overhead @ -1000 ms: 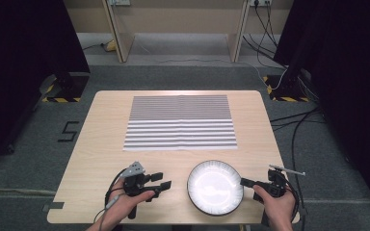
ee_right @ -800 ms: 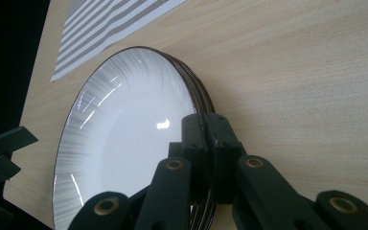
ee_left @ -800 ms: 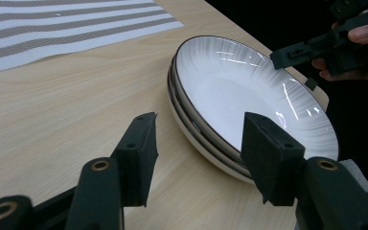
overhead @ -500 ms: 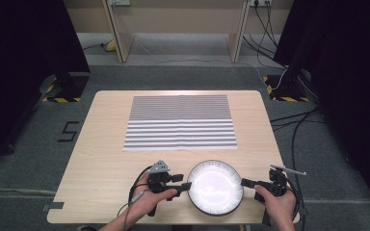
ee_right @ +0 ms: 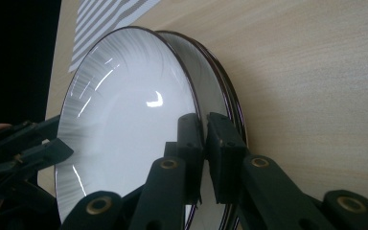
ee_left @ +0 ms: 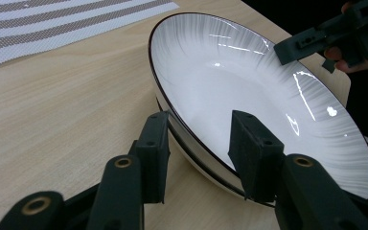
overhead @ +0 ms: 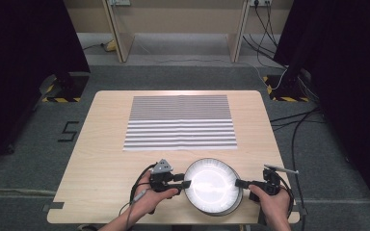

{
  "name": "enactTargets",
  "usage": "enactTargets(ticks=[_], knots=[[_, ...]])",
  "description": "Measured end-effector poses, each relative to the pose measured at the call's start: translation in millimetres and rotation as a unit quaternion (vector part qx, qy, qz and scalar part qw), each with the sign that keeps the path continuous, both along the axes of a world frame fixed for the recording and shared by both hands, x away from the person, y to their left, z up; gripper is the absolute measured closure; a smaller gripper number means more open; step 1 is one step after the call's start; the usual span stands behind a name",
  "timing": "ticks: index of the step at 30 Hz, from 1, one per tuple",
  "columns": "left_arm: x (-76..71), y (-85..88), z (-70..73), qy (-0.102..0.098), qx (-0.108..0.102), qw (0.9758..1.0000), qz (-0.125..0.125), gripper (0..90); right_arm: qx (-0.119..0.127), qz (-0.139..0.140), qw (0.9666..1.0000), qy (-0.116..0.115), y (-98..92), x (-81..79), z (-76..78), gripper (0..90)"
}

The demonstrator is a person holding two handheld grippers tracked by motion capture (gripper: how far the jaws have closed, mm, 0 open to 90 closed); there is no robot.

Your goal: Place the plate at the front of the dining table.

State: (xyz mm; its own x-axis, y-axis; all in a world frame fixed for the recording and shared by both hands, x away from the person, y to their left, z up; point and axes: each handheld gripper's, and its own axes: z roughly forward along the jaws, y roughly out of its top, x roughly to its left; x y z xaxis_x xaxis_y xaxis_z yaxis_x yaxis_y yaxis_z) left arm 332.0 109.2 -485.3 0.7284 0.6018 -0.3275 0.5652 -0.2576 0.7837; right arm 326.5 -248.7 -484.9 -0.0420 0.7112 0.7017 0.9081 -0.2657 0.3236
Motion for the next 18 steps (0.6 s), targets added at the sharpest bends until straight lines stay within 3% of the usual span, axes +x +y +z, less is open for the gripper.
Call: enactTargets(ticks=[4, 8, 13, 14, 15, 16, 18], knots=[[1.1, -2.6, -0.3, -0.009, 0.010, 0.9999, -0.003, 59.3, 0.000, 0.000, 1.0000, -0.003, 1.0, -0.7, 0.6, 80.7], [1.4, -7.0, -4.8, -0.004, 0.011, 0.9999, -0.001, 61.3, 0.019, -0.002, 0.9998, -0.005, 0.7, -0.5, 0.5, 72.5], [1.5, -10.1, -4.8, -0.004, 0.022, 0.9997, -0.001, 61.4, 0.040, -0.003, 0.9992, -0.003, -3.1, -0.7, -2.5, 73.6], [1.6, -10.5, -4.3, -0.008, 0.026, 0.9996, -0.002, 61.3, 0.048, -0.009, 0.9988, -0.003, -5.0, -1.2, -5.2, 80.2], [1.6, -10.5, -4.3, -0.008, 0.026, 0.9996, -0.002, 61.2, 0.048, -0.009, 0.9988, -0.003, -5.0, -1.2, -5.2, 80.2], [1.0, -9.3, -3.6, -0.019, 0.028, 0.9994, -0.007, 60.9, 0.063, -0.018, 0.9978, 0.001, -7.2, -1.8, -7.8, 80.8], [0.5, -8.0, -3.1, -0.026, 0.022, 0.9994, -0.009, 60.3, 0.070, -0.020, 0.9973, 0.002, -8.4, -1.8, -8.9, 80.7]])
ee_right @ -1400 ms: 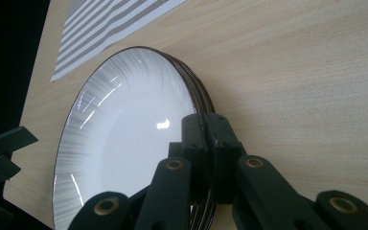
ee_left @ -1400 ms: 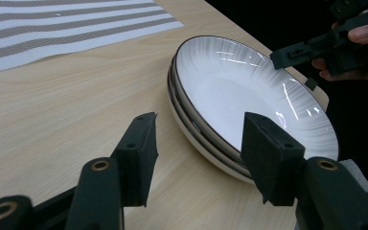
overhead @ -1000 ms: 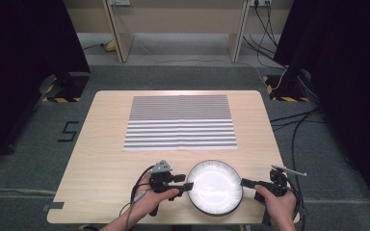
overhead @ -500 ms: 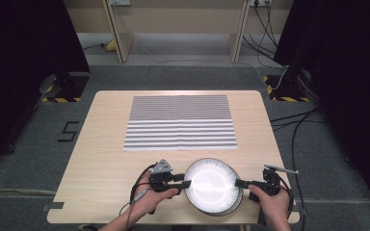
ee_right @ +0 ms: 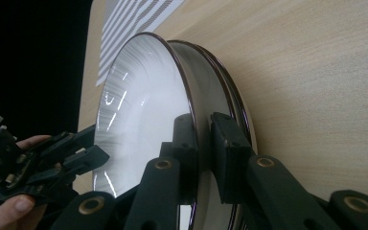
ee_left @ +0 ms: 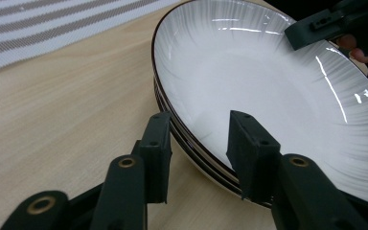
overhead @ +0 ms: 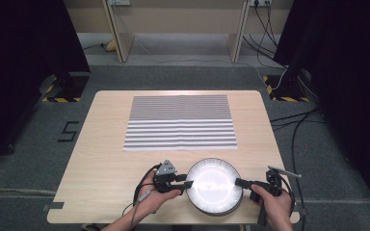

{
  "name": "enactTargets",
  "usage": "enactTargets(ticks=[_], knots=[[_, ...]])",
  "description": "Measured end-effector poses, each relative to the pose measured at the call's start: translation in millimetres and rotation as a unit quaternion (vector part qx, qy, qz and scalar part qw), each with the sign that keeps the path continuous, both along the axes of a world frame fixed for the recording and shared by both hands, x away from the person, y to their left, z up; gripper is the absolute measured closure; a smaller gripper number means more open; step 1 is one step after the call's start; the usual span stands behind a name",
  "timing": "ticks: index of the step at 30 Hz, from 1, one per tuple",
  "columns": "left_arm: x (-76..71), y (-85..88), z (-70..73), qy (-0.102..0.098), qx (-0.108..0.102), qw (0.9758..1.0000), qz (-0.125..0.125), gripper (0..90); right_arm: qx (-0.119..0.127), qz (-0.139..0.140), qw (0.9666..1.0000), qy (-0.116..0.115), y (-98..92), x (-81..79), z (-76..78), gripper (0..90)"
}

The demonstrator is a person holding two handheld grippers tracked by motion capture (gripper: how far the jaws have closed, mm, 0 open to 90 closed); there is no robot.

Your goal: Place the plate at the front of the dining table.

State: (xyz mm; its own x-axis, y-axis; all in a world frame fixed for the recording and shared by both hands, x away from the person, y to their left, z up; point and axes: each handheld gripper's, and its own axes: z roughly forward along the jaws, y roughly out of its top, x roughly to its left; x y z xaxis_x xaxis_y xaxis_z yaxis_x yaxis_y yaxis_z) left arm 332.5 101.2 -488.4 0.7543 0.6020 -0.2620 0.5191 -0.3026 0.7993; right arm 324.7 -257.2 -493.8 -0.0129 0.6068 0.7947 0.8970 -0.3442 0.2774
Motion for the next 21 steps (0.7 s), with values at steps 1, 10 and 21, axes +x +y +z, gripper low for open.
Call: enactTargets(ticks=[1, 10, 21], knots=[[-1.1, 2.3, 2.1, -0.004, -0.012, 0.9999, 0.002, 57.6, 0.003, -0.001, 1.0000, 0.001, -0.6, 0.0, -0.6, 80.6], [-11.5, 37.7, 20.8, -0.038, -0.045, 0.9976, 0.037, 38.7, 0.048, -0.014, 0.9987, 0.003, -5.5, -1.5, -7.2, 78.9], [-17.6, 89.6, 22.8, -0.041, -0.045, 0.9950, 0.080, 37.9, 0.060, -0.023, 0.9979, -0.008, -9.1, -1.7, 1.2, 77.9]])
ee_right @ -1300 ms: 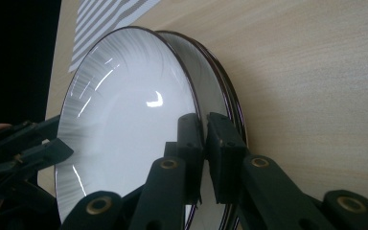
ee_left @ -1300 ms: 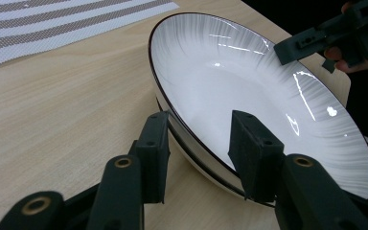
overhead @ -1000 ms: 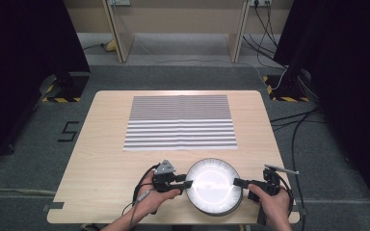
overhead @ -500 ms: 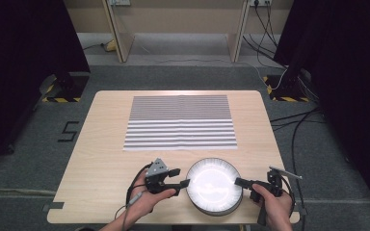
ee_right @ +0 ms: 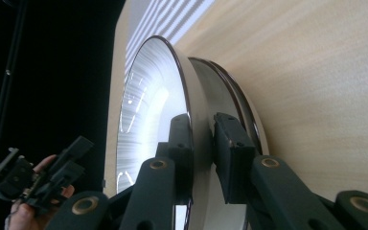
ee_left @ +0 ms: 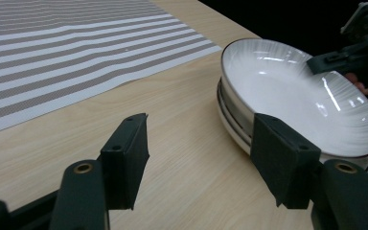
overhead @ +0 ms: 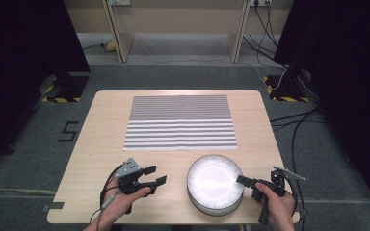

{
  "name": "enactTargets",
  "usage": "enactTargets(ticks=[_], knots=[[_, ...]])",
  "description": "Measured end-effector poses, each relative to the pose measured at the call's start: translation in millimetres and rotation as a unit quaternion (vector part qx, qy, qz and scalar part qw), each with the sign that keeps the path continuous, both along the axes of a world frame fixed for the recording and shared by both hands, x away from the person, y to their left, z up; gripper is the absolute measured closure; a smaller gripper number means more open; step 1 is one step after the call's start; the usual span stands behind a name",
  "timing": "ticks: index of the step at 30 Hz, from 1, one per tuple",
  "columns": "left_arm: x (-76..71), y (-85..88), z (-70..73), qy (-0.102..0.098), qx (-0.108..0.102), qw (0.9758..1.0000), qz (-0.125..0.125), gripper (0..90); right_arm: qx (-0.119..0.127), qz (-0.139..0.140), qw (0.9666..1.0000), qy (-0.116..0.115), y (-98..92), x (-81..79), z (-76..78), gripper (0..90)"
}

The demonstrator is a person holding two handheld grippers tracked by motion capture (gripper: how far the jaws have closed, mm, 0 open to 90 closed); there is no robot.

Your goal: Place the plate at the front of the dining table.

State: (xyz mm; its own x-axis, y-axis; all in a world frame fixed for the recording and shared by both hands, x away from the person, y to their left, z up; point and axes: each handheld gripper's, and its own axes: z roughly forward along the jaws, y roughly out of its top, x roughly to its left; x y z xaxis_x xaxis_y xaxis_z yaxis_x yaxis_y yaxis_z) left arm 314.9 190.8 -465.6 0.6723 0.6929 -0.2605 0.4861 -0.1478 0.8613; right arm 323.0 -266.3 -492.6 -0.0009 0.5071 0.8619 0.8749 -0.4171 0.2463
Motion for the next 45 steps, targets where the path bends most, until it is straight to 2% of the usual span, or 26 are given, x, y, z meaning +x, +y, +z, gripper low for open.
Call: enactTargets(ticks=[10, 24, 45], knots=[[0.1, 26.9, -7.8, 0.005, 0.010, 0.9994, 0.032, 36.6, 0.023, -0.011, 0.9996, -0.013, -0.8, 5.4, 12.3, 78.0], [-2.4, 56.8, -19.7, 0.017, 0.006, 0.9972, 0.073, 35.3, 0.023, -0.014, 0.9992, -0.028, -0.1, 16.5, 24.6, 77.8], [-2.3, 76.7, -33.1, 0.030, 0.000, 0.9943, 0.103, 35.1, 0.031, -0.023, 0.9985, -0.039, 6.0, 36.0, 36.3, 77.6]])
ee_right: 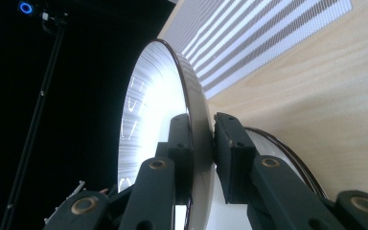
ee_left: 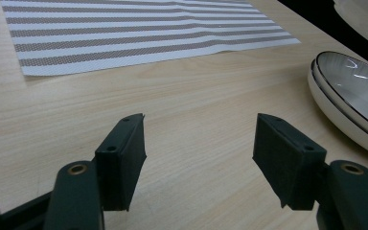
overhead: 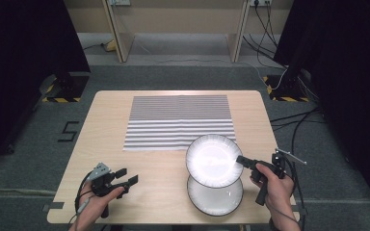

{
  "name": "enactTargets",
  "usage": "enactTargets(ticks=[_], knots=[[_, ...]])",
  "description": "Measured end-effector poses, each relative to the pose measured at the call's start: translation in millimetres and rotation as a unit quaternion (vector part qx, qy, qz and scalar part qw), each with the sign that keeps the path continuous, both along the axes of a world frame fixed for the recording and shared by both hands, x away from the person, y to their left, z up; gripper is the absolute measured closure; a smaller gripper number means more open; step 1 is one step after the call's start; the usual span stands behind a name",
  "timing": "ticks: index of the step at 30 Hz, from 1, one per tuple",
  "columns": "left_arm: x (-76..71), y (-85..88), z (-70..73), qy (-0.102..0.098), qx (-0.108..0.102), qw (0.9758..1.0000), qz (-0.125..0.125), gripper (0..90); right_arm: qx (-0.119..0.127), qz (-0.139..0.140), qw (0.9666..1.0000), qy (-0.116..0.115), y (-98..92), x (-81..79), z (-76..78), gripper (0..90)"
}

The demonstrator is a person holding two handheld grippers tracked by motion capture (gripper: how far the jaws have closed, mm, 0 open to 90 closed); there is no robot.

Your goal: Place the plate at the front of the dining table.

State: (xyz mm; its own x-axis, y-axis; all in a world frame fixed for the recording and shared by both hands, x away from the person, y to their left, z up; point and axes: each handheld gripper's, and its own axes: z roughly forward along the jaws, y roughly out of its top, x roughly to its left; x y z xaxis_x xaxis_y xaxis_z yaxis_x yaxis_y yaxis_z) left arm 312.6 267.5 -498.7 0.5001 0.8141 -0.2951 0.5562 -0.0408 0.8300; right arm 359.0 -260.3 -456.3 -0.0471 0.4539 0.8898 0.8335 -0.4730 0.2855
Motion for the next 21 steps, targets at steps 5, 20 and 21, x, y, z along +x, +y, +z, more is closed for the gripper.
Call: enactTargets(ticks=[5, 20, 21], knots=[[1.5, 4.7, -0.9, 0.000, 0.000, 1.0000, 0.008, 35.1, 0.001, -0.003, 1.0000, 0.001, 0.5, 5.1, 1.9, 77.6], [2.4, 6.1, -0.7, -0.005, -0.004, 0.9999, 0.016, 35.0, -0.006, -0.009, 0.9999, -0.007, 4.2, 18.6, 7.6, 77.1], [2.5, 6.0, -0.8, -0.005, -0.004, 0.9999, 0.016, 35.0, -0.003, -0.010, 0.9999, -0.005, 4.0, 19.7, 7.7, 77.0]])
